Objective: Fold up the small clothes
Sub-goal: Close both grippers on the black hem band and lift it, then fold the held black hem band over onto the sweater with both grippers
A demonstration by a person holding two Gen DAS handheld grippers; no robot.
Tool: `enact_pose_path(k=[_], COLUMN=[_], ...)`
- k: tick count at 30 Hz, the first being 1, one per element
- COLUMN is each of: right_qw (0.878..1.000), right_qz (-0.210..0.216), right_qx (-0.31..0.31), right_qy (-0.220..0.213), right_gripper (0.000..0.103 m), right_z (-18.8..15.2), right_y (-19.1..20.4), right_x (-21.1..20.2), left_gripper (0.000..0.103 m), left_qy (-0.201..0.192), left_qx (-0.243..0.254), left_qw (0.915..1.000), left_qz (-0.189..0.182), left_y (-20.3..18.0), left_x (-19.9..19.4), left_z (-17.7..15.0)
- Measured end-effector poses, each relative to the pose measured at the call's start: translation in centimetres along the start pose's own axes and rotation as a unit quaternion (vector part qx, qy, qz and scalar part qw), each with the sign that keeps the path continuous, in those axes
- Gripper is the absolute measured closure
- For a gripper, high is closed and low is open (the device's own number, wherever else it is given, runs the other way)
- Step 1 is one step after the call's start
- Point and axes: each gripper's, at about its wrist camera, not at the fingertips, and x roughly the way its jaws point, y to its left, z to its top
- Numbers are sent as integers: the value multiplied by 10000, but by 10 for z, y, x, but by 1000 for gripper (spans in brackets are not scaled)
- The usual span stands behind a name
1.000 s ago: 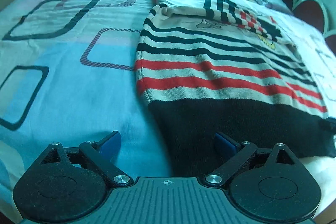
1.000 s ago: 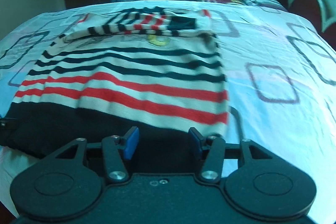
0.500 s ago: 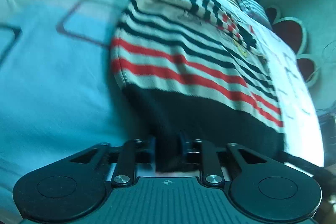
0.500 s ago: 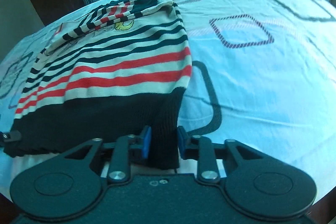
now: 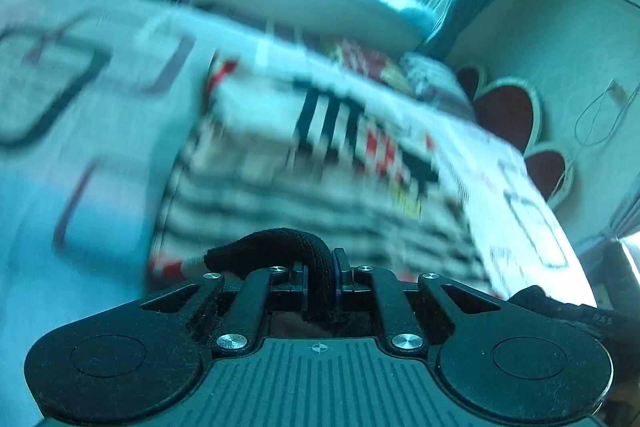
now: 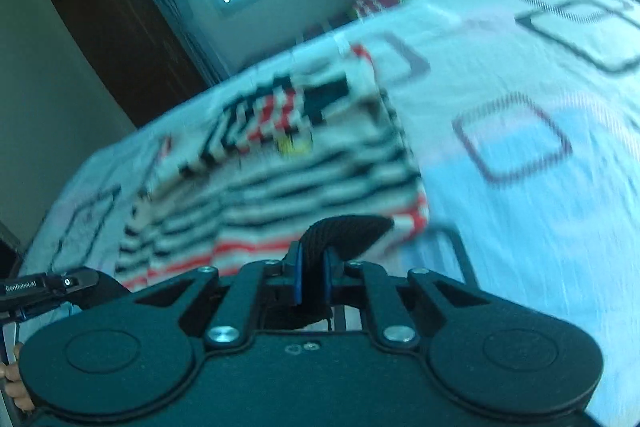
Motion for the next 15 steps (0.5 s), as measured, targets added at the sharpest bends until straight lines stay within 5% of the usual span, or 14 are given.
enact_pose_path(k=[6, 15], right_qw=[9983, 9980], right_qz=[83, 33], right_qx=[-202, -256], right_qy=[-544, -582], right_gripper=[93, 93], right_z=[85, 184], right_y=[5, -8], right_x=[67, 209], left_gripper=[92, 92], left_qy=[-540, -686], left_qx=[190, 87], left_qw=[9980, 9952], left_qz=[263, 694], left_y=[-5, -6], left_x=[61, 191], left_z=[85, 184])
